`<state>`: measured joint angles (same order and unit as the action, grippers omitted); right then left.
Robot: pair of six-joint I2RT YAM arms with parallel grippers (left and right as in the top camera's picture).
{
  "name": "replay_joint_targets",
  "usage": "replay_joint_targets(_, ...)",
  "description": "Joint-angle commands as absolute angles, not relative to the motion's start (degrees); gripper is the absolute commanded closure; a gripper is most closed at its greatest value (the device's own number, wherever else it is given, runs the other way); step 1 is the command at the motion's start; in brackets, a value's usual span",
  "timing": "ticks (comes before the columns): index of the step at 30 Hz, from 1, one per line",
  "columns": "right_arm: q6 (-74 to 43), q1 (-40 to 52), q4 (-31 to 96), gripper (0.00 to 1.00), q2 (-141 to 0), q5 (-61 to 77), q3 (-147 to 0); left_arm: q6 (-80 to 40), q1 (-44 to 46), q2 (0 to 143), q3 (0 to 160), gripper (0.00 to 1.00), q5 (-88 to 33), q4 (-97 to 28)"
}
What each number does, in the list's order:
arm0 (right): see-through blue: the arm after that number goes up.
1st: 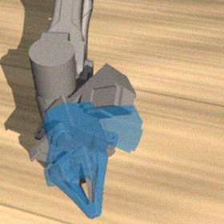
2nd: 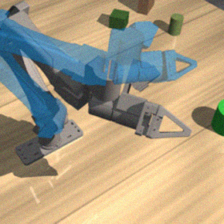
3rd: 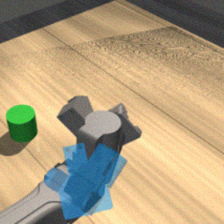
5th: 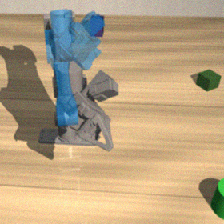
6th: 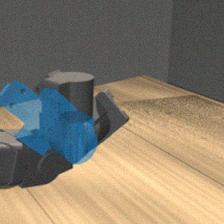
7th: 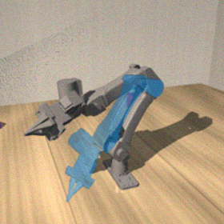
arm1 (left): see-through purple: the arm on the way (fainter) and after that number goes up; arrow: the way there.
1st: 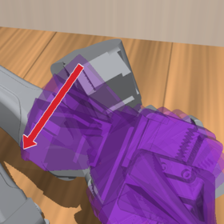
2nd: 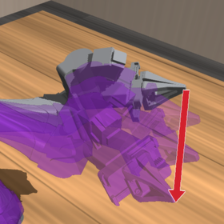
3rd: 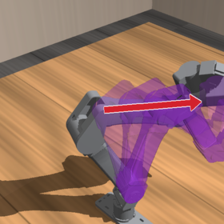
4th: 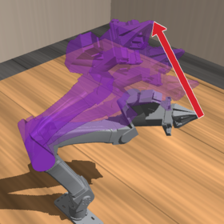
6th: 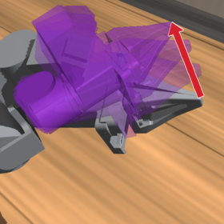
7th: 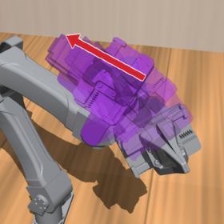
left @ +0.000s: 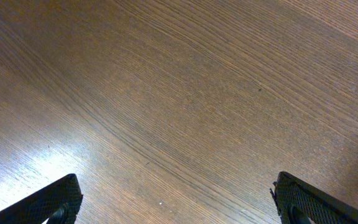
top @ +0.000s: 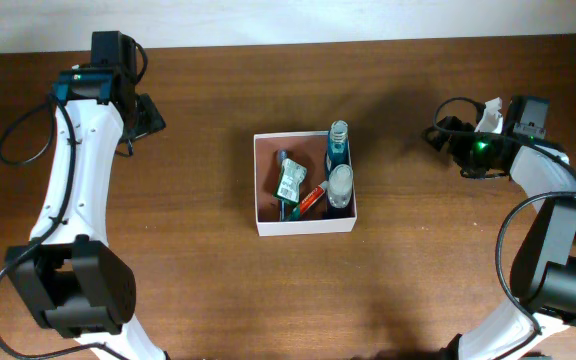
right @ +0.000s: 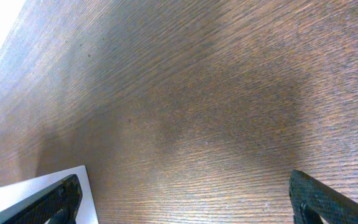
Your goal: Pack container
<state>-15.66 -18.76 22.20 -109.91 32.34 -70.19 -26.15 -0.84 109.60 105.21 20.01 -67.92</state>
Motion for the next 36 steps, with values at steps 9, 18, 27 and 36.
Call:
replay_joint_targets(9, -15.33, -17.78, 22.06, 0.02, -106.37, 32.05, -70.02, -25.85, -1.02, 108.84, 105.58, 0.01, 20.8, -68.01)
replay_joint_targets(18, -15.31, -6.09, 22.04, 0.02, -77.76, 32.05, -70.02, -25.85, -1.02, 108.84, 105.58, 0.01, 20.8, -68.01)
replay_joint_targets(27, -12.29, 9.93, 24.86, 0.02, -49.45, 29.28, -69.95, -25.85, -1.02, 108.84, 105.58, 0.01, 20.8, -68.01)
replay_joint_targets(36, -12.47, 11.66, 24.84, 0.02, -29.78, 29.26, -61.91, -25.85, -1.02, 108.84, 105.58, 0.0, 20.8, -68.01)
